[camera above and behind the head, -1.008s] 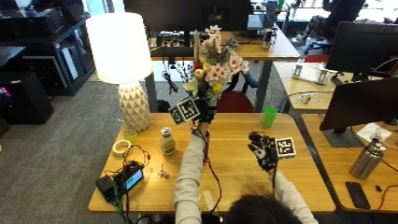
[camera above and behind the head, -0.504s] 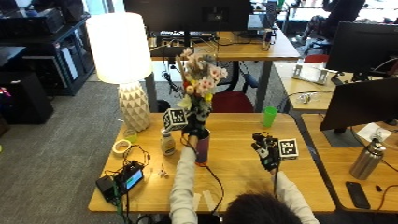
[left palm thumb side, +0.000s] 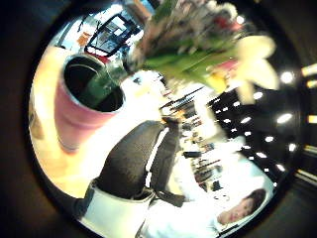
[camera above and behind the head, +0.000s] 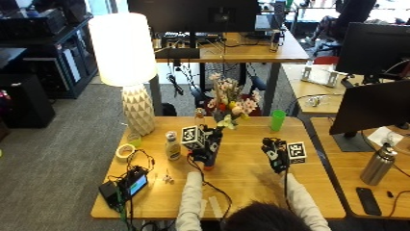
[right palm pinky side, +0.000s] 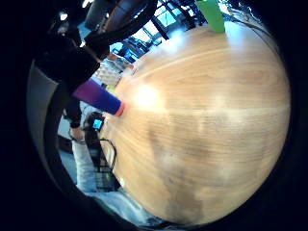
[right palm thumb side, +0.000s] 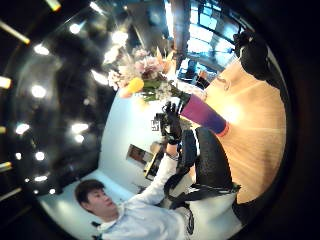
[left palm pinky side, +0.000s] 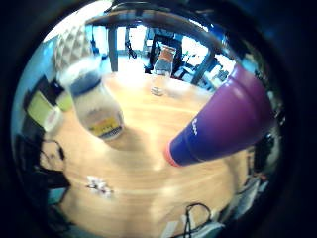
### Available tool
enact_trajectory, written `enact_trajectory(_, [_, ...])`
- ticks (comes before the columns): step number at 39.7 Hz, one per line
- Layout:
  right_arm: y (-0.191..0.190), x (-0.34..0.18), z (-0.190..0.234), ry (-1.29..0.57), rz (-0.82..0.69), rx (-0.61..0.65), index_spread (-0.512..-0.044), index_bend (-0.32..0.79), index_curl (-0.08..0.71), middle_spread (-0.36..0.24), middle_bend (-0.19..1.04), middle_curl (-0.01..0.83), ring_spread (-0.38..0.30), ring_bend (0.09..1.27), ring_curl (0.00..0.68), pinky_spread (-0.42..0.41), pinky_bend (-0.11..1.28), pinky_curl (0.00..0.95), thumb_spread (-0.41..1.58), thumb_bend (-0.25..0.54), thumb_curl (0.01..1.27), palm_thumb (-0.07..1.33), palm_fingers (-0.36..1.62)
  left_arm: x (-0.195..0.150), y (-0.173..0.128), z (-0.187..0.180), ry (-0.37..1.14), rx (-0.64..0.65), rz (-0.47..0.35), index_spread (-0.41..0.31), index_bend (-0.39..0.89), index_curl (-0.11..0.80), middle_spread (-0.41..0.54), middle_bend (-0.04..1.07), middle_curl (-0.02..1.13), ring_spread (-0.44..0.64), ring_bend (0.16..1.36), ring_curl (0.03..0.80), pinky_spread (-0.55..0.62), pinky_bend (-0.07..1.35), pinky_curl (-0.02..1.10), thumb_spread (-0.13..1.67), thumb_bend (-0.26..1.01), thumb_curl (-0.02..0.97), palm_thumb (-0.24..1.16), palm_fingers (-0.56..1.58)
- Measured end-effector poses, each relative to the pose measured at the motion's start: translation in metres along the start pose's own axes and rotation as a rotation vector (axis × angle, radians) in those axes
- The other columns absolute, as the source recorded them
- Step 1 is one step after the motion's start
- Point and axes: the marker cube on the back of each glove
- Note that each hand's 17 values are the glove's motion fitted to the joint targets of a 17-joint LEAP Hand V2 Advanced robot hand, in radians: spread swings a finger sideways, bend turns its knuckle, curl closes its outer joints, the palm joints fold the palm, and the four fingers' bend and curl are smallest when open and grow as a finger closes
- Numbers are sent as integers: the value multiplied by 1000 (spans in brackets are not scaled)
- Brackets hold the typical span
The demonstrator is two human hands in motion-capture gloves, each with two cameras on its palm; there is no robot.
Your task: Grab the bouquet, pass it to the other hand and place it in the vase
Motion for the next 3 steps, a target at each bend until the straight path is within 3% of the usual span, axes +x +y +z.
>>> enact_trajectory(1, [-1, 1, 1, -6, 37, 6, -222, 123, 303, -68, 279, 428, -142, 401, 366, 167, 278, 328, 1072, -20, 434, 700, 937, -4, -4, 12, -111, -24, -28, -66, 287, 374, 13, 168, 311, 177, 535, 303, 339, 417, 310, 825, -44, 408, 122, 96])
enact_trajectory(3, [-2, 3, 3, -5, 112, 19, -221, 122, 302, -68, 276, 428, -143, 396, 367, 168, 273, 329, 1072, -21, 433, 701, 940, -12, -12, 30, -256, -52, -53, -92, 358, 397, -4, 145, 300, 179, 508, 294, 359, 392, 302, 854, -42, 396, 109, 132])
